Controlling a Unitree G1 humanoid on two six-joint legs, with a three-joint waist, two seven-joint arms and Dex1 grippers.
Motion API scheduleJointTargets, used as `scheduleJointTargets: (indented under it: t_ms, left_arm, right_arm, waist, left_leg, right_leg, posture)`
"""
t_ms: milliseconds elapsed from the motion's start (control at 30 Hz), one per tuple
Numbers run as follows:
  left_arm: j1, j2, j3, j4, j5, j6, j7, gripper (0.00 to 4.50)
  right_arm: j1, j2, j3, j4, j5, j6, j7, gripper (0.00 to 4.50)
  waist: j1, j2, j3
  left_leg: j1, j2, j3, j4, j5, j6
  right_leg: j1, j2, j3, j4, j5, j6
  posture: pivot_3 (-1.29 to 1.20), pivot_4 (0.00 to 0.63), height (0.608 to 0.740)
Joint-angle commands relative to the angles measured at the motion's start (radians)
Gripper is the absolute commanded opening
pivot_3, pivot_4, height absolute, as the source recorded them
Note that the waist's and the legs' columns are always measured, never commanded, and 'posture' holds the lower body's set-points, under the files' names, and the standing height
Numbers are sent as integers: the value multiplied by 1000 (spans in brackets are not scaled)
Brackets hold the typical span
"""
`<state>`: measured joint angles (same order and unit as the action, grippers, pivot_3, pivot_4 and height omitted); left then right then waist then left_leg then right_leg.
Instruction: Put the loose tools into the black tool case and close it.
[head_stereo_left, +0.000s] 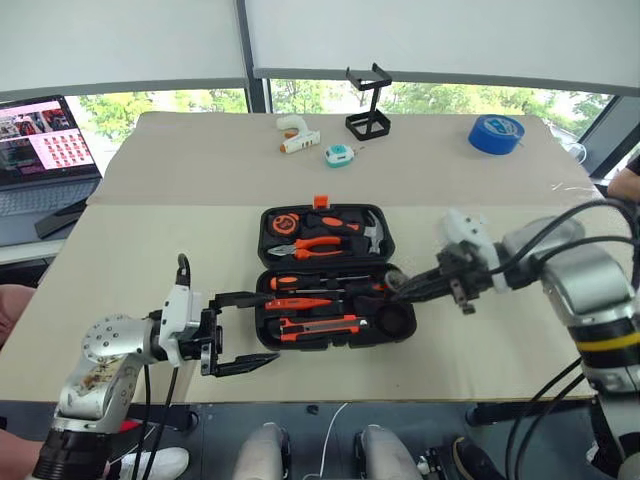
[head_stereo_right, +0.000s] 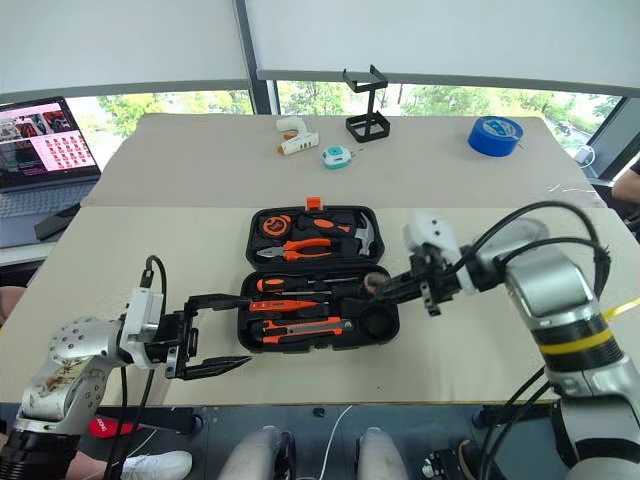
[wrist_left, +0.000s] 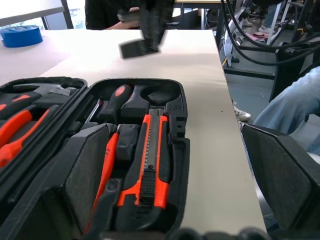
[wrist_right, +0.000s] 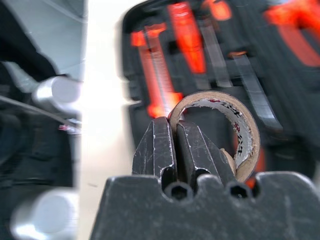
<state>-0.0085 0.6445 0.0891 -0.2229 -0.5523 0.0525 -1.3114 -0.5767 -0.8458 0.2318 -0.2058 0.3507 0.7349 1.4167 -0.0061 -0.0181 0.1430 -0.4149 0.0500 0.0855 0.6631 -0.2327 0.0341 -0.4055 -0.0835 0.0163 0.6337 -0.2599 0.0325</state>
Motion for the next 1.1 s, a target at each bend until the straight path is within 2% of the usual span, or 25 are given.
scheduleJointTargets:
  t_ms: [33, 200, 533, 700, 733, 800, 900, 1000, 1033, 1100]
  left_arm:
    - [32, 1, 17, -55, -13, -10, 25, 4500]
    - [67, 1, 17, -99, -11, 5, 74, 4500]
    - [110, 16, 18, -134, -9, 23, 121, 4500]
    - [96, 28, 43, -126, -21, 60, 167, 4500]
    - [95, 31, 51, -127, -21, 72, 182, 4500]
    - [100, 56, 69, -127, -10, 146, 238, 4500]
    - [73, 60, 114, -112, -79, 244, 291, 4500]
    - [-4, 49, 132, -42, -42, 315, 407, 3802]
    - [-40, 42, 128, -5, -13, 330, 452, 3288]
    - [-106, 27, 111, 59, 29, 354, 520, 2714]
  right_arm:
    - [53, -15, 39, -43, -56, -34, -63, 12]
    - [90, -25, 64, 6, -125, -135, -105, 12]
    - [44, -57, 119, 29, -171, -98, -93, 12]
    - [10, -35, 98, 24, -115, -107, -51, 1714]
    - [6, -36, 80, 24, -76, -103, -17, 2142]
    - [-1, -40, 21, 45, 4, -126, 51, 2706]
    - [-22, -51, -55, 132, 58, -160, 94, 2706]
    - [-49, -32, -121, 268, 56, -220, 64, 2745]
    - [-57, -20, -126, 322, 27, -273, 40, 2745]
    - [-74, 18, -128, 429, -46, -406, -42, 2257]
  waist:
    - [2, 0, 0]
    - [3, -1, 0]
    - [15, -1, 0]
    - [16, -1, 0]
    - [16, -1, 0]
    - [15, -1, 0]
    - [15, -1, 0]
    - [19, -2, 0]
    - [20, -2, 0]
    - [18, -3, 0]
  left_leg:
    - [0, 0, 0, 0, 0, 0]
    - [0, -1, 0, 1, 0, 0]
    - [0, -1, 0, 3, 0, 0]
    - [0, 0, 0, 4, 0, 0]
    - [0, 0, 0, 4, 0, 0]
    - [0, 0, -1, 4, 0, 0]
    - [0, 1, -1, 4, 0, 0]
    - [0, 0, -1, 5, 0, 0]
    - [0, 0, -1, 6, 0, 0]
    - [1, 0, -1, 6, 0, 0]
  right_leg:
    - [0, 0, 0, 0, 0, 0]
    - [1, 1, 0, 0, 0, 0]
    - [1, 3, 0, 0, 0, 0]
    - [1, 3, 0, 0, 0, 0]
    - [1, 3, 0, 0, 0, 0]
    - [1, 4, 0, 0, 0, 0]
    - [1, 5, 0, 1, 0, 0]
    - [1, 4, 0, 2, 0, 0]
    - [2, 4, 0, 3, 0, 0]
    - [2, 5, 0, 4, 0, 0]
  posture:
    - [0, 150, 740]
    - [0, 150, 740]
    - [0, 150, 740]
    - [0, 150, 740]
    - [0, 150, 740]
    - [0, 150, 740]
    - [0, 150, 740]
    - [0, 150, 740]
    - [0, 150, 740]
    - [0, 150, 740]
